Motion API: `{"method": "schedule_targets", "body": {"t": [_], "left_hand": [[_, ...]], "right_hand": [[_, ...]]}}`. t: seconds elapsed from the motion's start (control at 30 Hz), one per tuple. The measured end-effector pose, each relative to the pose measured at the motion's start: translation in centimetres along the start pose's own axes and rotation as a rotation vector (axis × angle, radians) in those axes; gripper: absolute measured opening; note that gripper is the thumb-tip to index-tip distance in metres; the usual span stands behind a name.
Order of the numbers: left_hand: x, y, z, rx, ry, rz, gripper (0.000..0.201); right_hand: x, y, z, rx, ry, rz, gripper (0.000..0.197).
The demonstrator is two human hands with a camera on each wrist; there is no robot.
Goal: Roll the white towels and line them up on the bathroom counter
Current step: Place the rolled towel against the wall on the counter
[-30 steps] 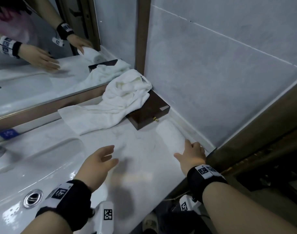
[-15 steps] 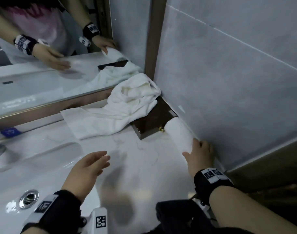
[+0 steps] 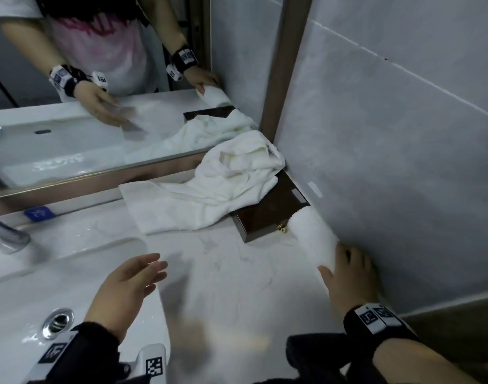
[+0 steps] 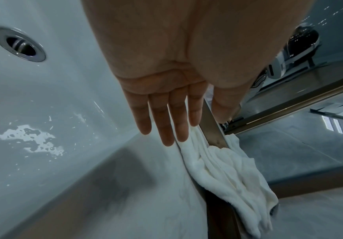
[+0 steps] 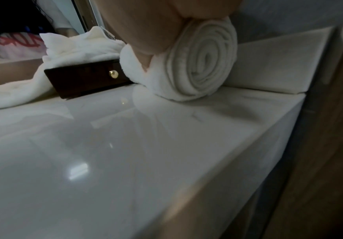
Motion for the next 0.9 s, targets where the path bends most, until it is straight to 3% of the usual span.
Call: {"method": "schedule_targets", "body": {"t": [0.3,0.5,0.77,0.9], "left_hand": [[0.1,1.6,1.4,0.044,0.075,0.062,0.020],[3.6,4.4,4.4,0.166,0.302,0.033,0.025],[12.2,8.7,8.1,0.327,0.720,-0.066,0.064],[15.4,11.3,9.3,0.301,0.912,-0.084,0.079]], "right_hand": [[-0.2,-0.3,-0.4,0.031,-0.031,-0.030,0.075],[0.4,-0.2,-0.9,0.023,0.022,-0.041,0.077],[1.2,-0.3,-0.9,-0.080,0.078,0.026,0.083],[1.6,-0.4,-0.7,-0.156,0.084,0.020,0.088]]}}
Point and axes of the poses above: each hand's wrist, its own y-axis towards the middle knuckle, its own x-axis out of the palm, z = x × y, the point moved 5 cm from there along y, towards the middle knuckle, and after that the axes turned 4 degrees about -z, right-handed, at the moved point
